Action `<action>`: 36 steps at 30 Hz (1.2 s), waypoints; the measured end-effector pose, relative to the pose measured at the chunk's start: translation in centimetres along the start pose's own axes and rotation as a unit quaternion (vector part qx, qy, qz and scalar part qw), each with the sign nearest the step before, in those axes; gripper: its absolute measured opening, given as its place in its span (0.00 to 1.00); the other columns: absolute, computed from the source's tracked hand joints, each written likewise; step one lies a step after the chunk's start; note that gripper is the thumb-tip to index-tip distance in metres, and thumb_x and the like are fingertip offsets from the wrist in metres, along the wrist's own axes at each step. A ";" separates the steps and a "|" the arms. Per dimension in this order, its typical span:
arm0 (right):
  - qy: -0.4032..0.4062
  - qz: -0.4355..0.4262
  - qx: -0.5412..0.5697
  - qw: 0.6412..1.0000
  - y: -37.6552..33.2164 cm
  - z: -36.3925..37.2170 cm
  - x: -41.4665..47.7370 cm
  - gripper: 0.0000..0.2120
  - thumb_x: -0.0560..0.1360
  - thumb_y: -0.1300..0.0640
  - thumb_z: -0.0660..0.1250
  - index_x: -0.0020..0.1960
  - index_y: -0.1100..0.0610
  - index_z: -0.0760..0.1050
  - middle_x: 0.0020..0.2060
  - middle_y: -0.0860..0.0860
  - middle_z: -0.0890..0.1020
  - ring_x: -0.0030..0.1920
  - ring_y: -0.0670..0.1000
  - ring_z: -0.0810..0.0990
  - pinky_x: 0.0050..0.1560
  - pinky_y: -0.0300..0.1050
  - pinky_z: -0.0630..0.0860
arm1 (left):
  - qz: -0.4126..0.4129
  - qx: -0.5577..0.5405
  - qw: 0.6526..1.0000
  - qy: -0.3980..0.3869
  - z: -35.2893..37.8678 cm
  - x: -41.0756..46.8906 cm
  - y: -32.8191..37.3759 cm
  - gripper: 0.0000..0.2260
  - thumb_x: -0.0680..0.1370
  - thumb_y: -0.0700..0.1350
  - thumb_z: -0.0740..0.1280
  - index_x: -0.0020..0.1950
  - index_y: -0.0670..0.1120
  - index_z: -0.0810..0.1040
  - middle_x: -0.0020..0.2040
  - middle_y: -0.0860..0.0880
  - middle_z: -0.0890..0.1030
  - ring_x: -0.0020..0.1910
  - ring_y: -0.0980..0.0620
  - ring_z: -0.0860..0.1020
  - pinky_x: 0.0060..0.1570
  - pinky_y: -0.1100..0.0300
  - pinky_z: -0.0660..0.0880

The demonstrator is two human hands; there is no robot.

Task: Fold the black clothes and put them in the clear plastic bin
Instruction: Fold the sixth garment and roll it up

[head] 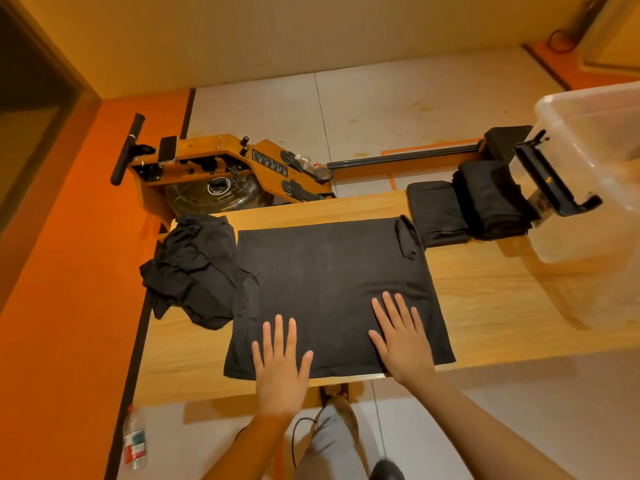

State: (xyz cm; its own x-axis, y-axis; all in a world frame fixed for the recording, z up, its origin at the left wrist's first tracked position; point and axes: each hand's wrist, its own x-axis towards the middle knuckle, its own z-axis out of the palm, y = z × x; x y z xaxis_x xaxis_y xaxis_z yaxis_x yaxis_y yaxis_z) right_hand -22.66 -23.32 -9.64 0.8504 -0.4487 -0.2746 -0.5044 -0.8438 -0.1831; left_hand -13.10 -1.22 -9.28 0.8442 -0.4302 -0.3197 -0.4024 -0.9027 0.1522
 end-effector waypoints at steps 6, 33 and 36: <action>0.012 -0.079 -0.012 0.997 0.7 -1.2 1.3 0.39 0.69 0.32 0.20 0.75 0.47 0.37 0.75 0.48 0.40 0.75 0.50 0.35 0.72 0.47 0.29 | -0.024 -0.074 0.997 0.015 -0.1 -2.1 1.6 0.32 0.76 0.64 0.39 0.78 0.53 0.42 0.79 0.49 0.44 0.77 0.47 0.40 0.74 0.46 0.42; -0.003 -0.151 -0.017 0.988 -17.4 5.0 -3.3 0.48 0.65 0.36 0.72 0.76 0.57 0.59 0.75 0.53 0.65 0.75 0.53 0.60 0.72 0.52 0.54 | 0.163 0.031 0.985 -0.046 -14.7 19.6 -10.5 0.18 0.82 0.48 0.61 0.71 0.45 0.71 0.68 0.45 0.73 0.68 0.43 0.67 0.64 0.46 0.67; 0.000 -0.151 -0.031 0.988 -17.4 5.0 -3.5 0.47 0.67 0.34 0.70 0.76 0.56 0.59 0.75 0.53 0.64 0.76 0.53 0.57 0.73 0.52 0.51 | 0.146 0.050 0.988 -0.025 -14.3 20.0 -10.3 0.20 0.82 0.49 0.62 0.72 0.44 0.68 0.69 0.43 0.70 0.68 0.43 0.65 0.63 0.47 0.68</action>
State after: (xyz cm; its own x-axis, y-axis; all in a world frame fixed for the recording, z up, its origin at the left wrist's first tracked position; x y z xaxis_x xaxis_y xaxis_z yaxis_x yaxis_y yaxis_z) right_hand -17.62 -5.64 -10.20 0.9608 -0.1745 -0.2156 -0.2182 -0.9554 -0.1991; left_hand 12.97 -0.56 -3.84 0.6694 -0.6700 -0.3210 -0.6617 -0.7341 0.1525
